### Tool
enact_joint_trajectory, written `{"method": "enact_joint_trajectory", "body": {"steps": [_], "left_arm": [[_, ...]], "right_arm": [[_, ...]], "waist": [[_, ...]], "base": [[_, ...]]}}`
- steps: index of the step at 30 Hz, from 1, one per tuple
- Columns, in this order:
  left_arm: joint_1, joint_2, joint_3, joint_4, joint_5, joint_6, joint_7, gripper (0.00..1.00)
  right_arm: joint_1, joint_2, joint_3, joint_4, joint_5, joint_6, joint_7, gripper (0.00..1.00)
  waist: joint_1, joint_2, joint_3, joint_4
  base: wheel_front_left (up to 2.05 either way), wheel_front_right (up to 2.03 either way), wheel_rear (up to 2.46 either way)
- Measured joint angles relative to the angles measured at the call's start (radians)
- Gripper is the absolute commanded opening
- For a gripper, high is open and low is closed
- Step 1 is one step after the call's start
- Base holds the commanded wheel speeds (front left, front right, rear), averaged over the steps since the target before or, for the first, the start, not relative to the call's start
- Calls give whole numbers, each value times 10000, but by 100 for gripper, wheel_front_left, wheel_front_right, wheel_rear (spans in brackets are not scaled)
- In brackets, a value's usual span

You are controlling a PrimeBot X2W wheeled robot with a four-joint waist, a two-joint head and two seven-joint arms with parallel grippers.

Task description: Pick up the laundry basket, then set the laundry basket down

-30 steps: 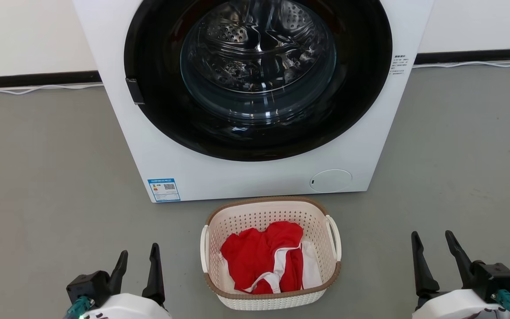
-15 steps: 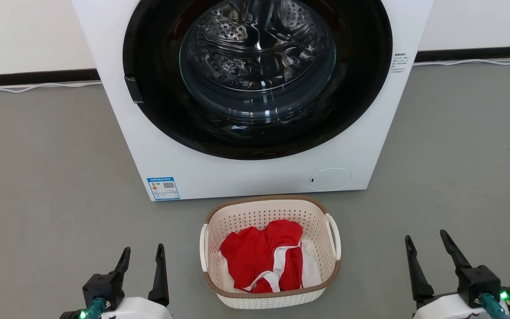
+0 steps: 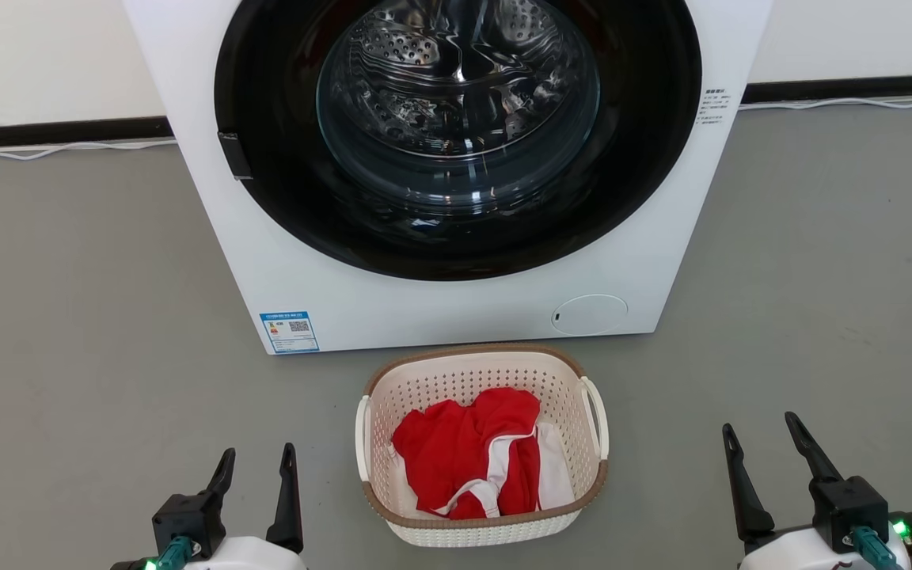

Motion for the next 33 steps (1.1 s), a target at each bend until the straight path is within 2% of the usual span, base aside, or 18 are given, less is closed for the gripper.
{"method": "enact_joint_trajectory", "body": {"steps": [10, 23, 33], "left_arm": [[-201, 0, -59, 42, 0, 0, 0, 100], [-1841, -8, -543, 268, -104, 75, 0, 100], [-3684, -29, -861, 2002, -359, 86, -48, 100]], "right_arm": [[-58, -2, 2, 42, 21, 0, 0, 100], [-1594, -44, -6, 293, 35, 0, -2, 100], [-3436, -117, 176, 1275, -109, 2, -27, 100]], "waist": [[0, 0, 356, 49], [0, 0, 1997, 154], [0, 0, 3650, 187]], "base": [[0, 0, 0], [0, 0, 0], [0, 0, 0]]}}
